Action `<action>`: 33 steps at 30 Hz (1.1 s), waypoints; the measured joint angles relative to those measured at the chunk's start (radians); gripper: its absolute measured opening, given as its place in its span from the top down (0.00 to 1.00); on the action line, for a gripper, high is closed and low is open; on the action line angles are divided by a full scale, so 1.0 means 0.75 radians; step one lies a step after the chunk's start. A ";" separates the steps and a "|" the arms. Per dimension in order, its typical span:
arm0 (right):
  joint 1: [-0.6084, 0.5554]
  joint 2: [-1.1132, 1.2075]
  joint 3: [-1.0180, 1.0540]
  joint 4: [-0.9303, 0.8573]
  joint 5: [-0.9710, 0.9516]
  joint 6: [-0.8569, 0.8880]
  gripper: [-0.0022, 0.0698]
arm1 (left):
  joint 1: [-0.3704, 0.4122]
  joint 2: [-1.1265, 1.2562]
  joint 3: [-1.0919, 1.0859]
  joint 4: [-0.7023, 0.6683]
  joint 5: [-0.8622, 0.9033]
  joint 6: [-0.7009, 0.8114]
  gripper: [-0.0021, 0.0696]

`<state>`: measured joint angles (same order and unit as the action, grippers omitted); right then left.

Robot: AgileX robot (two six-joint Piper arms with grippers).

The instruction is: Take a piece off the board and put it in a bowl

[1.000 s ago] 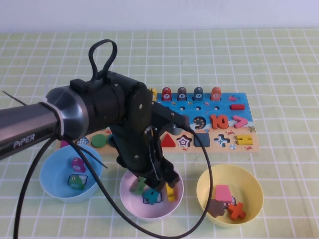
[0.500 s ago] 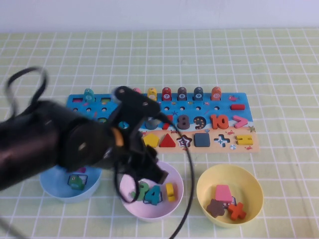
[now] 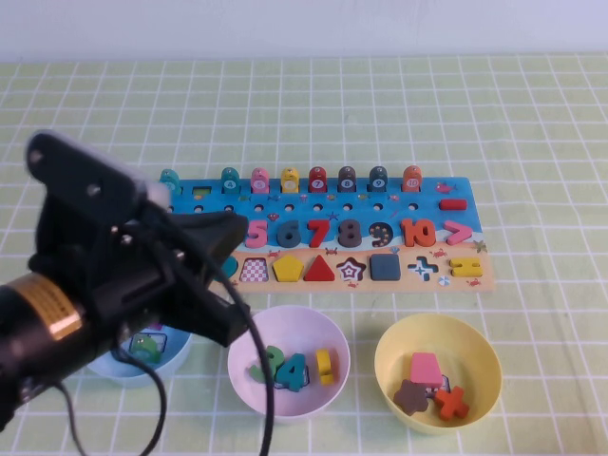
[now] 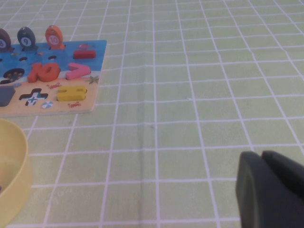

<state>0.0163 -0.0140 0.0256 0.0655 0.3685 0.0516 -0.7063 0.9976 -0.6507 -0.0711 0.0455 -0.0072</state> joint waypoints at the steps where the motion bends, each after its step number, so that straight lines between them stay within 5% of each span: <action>1: 0.000 0.000 0.000 0.000 0.000 0.000 0.99 | 0.000 -0.023 0.015 0.000 -0.020 0.000 0.97; 22: 0.000 0.000 0.000 0.000 0.000 0.000 0.99 | 0.039 -0.317 0.193 0.034 0.059 0.113 0.97; 33: 0.000 0.000 0.000 0.000 0.000 0.000 0.99 | 0.351 -0.833 0.593 0.153 0.001 0.113 0.98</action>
<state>0.0163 -0.0140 0.0256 0.0655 0.3685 0.0516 -0.4429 0.3729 -0.2060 0.0439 0.0465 0.0778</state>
